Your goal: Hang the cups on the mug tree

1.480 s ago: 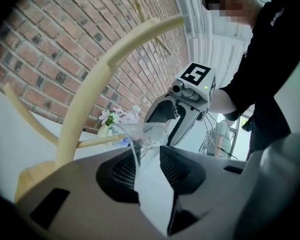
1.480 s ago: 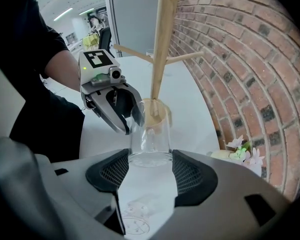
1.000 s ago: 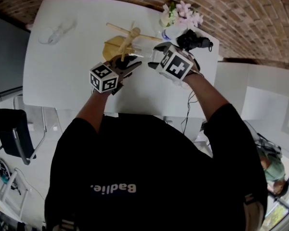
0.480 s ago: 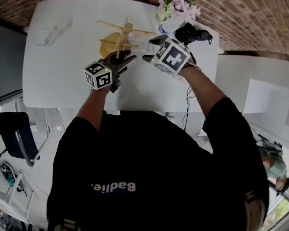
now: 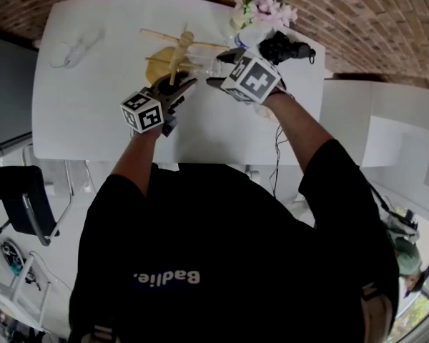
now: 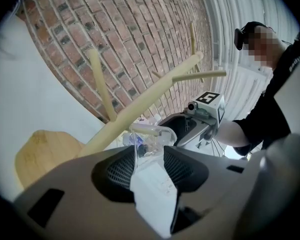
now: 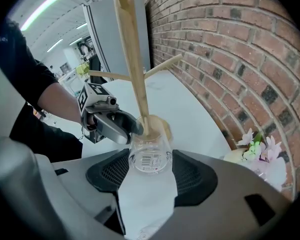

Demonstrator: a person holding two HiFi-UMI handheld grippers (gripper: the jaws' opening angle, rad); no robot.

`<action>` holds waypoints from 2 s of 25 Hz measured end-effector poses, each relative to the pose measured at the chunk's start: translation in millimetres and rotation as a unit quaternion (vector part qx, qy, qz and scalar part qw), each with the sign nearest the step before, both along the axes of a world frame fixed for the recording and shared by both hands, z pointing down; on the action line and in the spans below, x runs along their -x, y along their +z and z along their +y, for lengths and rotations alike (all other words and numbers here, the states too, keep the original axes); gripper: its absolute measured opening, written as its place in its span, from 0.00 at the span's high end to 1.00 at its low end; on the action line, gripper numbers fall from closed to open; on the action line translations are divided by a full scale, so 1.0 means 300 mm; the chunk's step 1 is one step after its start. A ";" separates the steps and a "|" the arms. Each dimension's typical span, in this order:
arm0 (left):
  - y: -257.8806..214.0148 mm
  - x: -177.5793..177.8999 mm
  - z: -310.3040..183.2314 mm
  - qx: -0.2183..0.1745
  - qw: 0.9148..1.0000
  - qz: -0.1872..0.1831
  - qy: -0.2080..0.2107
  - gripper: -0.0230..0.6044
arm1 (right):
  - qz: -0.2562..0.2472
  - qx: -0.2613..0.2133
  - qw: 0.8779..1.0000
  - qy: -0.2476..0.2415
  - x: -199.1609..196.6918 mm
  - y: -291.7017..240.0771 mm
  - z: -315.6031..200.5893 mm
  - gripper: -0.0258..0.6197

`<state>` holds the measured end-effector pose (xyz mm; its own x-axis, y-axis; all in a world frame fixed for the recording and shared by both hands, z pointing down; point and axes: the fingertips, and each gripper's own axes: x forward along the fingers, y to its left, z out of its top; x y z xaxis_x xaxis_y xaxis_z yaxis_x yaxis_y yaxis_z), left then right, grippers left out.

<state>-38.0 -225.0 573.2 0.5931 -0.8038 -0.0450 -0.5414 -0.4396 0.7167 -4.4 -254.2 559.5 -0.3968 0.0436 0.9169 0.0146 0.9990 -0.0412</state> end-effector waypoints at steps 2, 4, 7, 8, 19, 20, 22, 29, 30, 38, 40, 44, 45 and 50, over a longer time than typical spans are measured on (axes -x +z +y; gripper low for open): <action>0.006 0.001 0.001 0.003 1.000 -0.001 -0.002 0.69 | -0.001 0.004 1.000 0.000 -0.003 0.007 0.003 0.51; 0.013 0.002 0.000 0.005 1.000 -0.006 -0.003 0.68 | -0.001 0.006 1.000 0.000 -0.006 0.016 0.003 0.51; 0.016 0.004 0.001 0.007 1.000 -0.013 -0.004 0.68 | -0.006 0.012 1.000 0.005 -0.009 0.027 0.004 0.51; 0.016 0.005 0.001 0.007 1.000 -0.014 -0.004 0.68 | -0.009 0.014 1.000 0.006 -0.009 0.028 0.004 0.51; 0.021 0.008 0.003 0.010 1.000 -0.028 -0.008 0.67 | -0.033 0.007 0.999 0.005 -0.008 0.028 0.008 0.51; 0.022 0.009 0.003 0.011 1.000 -0.028 -0.009 0.67 | -0.033 0.006 0.999 0.004 -0.009 0.029 0.007 0.51; 0.024 0.010 0.004 0.013 0.999 -0.027 -0.011 0.67 | -0.036 0.004 0.999 0.003 -0.008 0.029 0.007 0.51; 0.026 0.019 0.004 0.017 0.999 -0.029 -0.019 0.67 | -0.049 0.003 0.999 0.007 -0.006 0.025 0.004 0.51; 0.026 0.023 0.004 0.018 0.999 -0.029 -0.022 0.67 | -0.053 0.003 0.999 0.010 -0.005 0.022 0.002 0.51; 0.025 0.029 0.003 0.019 0.999 -0.033 -0.028 0.66 | -0.067 0.008 0.998 0.018 -0.006 0.015 0.000 0.51; 0.025 0.032 0.005 0.020 0.999 -0.036 -0.030 0.66 | -0.069 0.008 0.997 0.019 -0.010 0.013 -0.001 0.51; 0.028 0.043 0.010 0.024 0.998 -0.047 -0.032 0.65 | -0.076 0.005 0.997 0.027 -0.018 0.006 -0.009 0.51; 0.028 0.047 0.014 0.026 0.998 -0.050 -0.033 0.65 | -0.078 0.003 0.996 0.030 -0.019 0.002 -0.011 0.51; 0.015 0.070 0.046 0.035 0.997 -0.065 -0.035 0.65 | -0.092 -0.007 0.995 0.046 -0.041 -0.027 -0.020 0.51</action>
<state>-59.1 -211.2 577.7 0.5327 -0.8419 0.0857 -0.6593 -0.3494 0.6658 7.8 -260.2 551.4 -0.5590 -0.0129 0.8291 -0.0703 0.9970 -0.0318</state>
